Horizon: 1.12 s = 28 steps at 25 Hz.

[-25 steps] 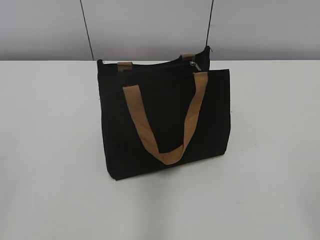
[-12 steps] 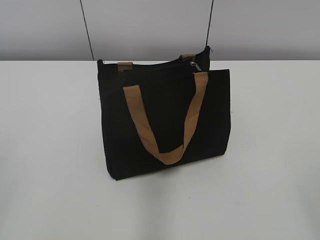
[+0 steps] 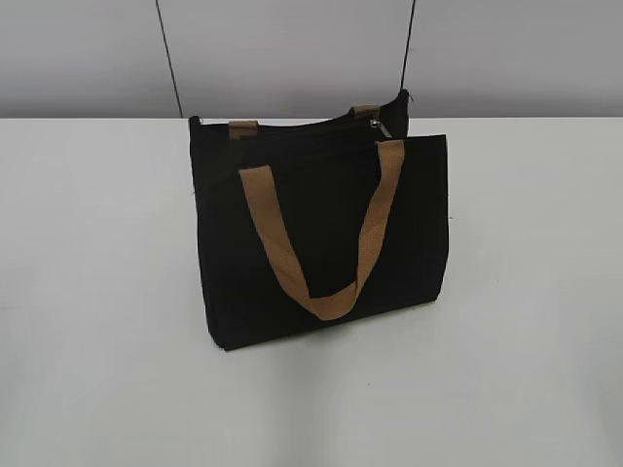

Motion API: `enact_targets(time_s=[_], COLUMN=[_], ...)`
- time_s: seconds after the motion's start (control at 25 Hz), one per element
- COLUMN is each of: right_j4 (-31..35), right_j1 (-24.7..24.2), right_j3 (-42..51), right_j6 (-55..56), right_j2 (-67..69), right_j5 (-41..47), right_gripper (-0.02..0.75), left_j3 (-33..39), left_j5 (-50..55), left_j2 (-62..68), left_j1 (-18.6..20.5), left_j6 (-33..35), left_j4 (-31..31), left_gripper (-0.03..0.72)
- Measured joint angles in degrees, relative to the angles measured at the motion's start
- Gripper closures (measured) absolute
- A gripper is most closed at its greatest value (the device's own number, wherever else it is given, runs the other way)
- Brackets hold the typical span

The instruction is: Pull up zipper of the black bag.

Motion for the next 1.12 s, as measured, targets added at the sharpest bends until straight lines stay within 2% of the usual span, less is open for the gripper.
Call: enact_targets(time_s=[0.16, 0.52, 0.72, 1.12], right_j4=[0.0, 0.2, 0.2, 0.3], right_j1=[-1.4, -9.9, -10.6, -10.7], right_j3=[0.0, 0.0, 0.0, 0.0], right_j6=[0.0, 0.0, 0.0, 0.1], right_j2=[-1.4, -5.7, -5.7, -5.7], right_j5=[-0.1, -0.1, -0.1, -0.1], right_gripper=[0.296, 0.296, 0.296, 0.296], left_j3=[0.0, 0.0, 0.0, 0.0], left_j5=[0.0, -0.1, 0.0, 0.0], left_j2=[-2.0, -9.6, -11.5, -11.7], left_j1=[2.8, 12.0, 16.5, 17.2], left_j6=[0.0, 0.0, 0.0, 0.0], left_j4=[0.0, 0.0, 0.0, 0.0], left_gripper=[0.307, 0.307, 0.307, 0.307])
